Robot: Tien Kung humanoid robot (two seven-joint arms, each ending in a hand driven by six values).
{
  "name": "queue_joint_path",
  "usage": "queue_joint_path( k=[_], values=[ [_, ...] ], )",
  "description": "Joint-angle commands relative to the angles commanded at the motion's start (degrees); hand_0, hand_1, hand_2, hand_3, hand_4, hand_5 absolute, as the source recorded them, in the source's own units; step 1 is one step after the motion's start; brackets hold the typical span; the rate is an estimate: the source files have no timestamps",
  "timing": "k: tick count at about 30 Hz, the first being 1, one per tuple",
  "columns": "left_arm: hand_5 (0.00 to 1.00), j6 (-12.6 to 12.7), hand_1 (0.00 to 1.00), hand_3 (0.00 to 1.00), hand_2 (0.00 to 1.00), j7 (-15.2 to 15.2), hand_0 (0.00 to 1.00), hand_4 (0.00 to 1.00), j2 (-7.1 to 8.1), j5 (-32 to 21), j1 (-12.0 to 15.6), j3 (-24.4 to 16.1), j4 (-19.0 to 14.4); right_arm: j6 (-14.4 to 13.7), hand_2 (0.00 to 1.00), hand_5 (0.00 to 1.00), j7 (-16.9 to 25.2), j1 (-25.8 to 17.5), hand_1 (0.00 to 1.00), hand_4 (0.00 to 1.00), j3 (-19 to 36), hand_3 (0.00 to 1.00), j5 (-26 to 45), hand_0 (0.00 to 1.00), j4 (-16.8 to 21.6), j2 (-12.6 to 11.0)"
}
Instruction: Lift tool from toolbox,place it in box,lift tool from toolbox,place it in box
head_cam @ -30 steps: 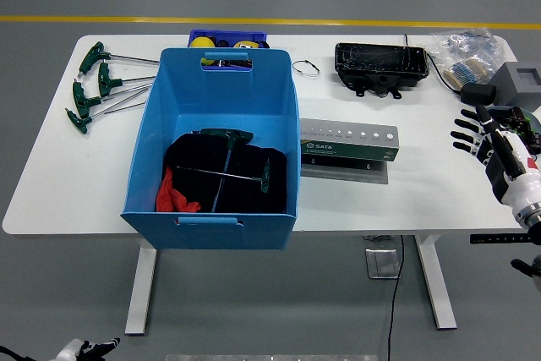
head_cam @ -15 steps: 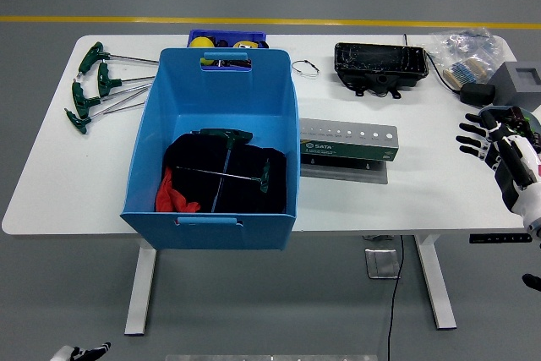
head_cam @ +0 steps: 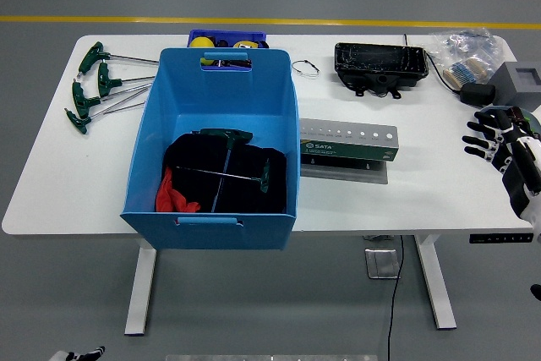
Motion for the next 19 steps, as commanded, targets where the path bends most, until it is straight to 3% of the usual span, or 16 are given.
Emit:
queue_joint_path(
  k=[10,19],
  values=[
    [0.668,-0.1,0.712,0.674,0.707,0.3,0.756,0.683,-0.3,1.0,0.0,-2.4,0.0,1.6,0.744,0.884,-1.2,-0.1,0.658,0.998,-0.9,0.758,0.3,0.726,1.3,0.2],
    [0.665,0.0,0.711,0.674,0.706,0.3,0.754,0.68,-0.4,2.3,-0.3,-4.5,0.0,1.2,0.743,0.881,-0.8,0.7,0.658,0.998,-1.0,0.758,0.6,0.726,0.4,0.4]
  ],
)
